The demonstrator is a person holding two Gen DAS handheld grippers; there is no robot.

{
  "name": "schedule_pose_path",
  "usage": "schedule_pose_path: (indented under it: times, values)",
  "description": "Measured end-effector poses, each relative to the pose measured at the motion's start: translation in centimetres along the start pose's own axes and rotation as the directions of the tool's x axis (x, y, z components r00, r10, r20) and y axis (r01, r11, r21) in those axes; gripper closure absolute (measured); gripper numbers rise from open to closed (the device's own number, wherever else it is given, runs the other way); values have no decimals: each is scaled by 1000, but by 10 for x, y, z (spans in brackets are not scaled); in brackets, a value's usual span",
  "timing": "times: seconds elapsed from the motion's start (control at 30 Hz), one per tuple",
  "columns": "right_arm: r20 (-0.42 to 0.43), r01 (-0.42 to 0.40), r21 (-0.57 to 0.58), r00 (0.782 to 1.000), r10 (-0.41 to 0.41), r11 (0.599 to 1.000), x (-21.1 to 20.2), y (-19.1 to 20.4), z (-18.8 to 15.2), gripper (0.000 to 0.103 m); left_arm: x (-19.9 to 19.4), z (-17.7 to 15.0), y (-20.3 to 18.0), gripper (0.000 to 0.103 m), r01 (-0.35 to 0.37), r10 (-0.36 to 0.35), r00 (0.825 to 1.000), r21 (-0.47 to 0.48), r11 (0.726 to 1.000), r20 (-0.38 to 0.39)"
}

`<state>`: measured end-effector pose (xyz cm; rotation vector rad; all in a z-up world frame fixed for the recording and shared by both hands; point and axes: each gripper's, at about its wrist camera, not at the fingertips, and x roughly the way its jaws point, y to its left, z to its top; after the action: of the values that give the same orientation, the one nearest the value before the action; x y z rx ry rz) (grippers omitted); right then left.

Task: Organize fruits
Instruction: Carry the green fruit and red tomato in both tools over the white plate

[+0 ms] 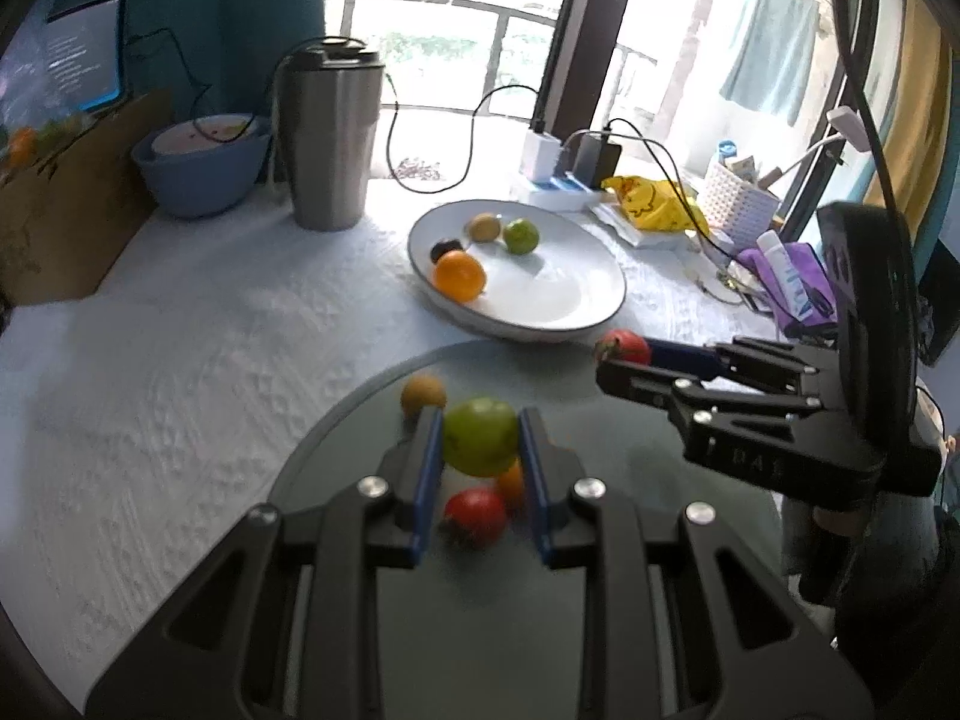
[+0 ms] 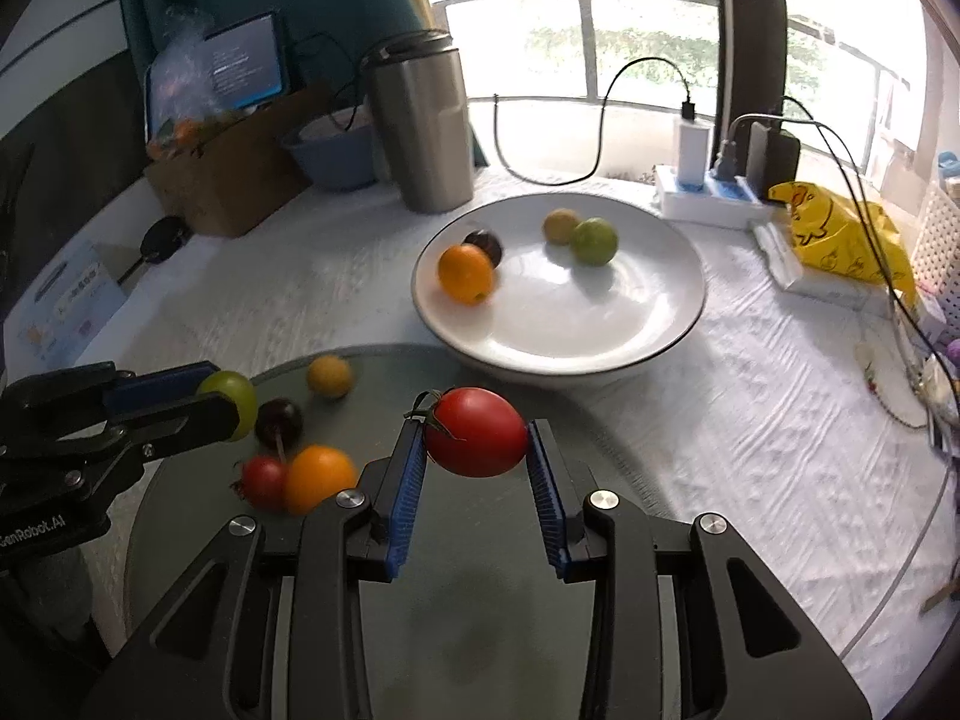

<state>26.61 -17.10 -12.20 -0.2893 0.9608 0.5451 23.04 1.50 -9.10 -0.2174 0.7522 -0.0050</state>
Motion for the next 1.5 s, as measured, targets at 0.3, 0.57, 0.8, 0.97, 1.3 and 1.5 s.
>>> schedule_pose_path:
  times: [0.3, 0.57, 0.8, 0.97, 1.3, 1.5]
  values:
    - [33, 5, 23, 999, -6, 1000, -3, -26, 16, 66, 13, 21, -15, 77, 4, -4, 1000, 30, 1000, -4]
    - [34, 29, 33, 999, -30, 999, 0, -49, 29, 66, 27, 38, -22, 77, 35, -35, 999, 39, 999, -1]
    - [31, 47, 46, 998, -48, 998, 12, -60, 37, 66, 52, 55, -30, 77, 79, -77, 996, 80, 994, -33]
    - [20, 49, 62, 999, -50, 997, 24, -66, 45, 66, 74, 70, -34, 77, 109, -105, 993, 97, 989, -54]
    - [-3, 77, 65, 997, -77, 995, 43, -80, 56, 66, 115, 97, -22, 77, 94, -86, 993, 114, 989, -79]
    - [-7, 98, 66, 995, -98, 993, 52, -84, 65, 66, 136, 112, -11, 77, 81, -72, 994, 123, 989, -76]
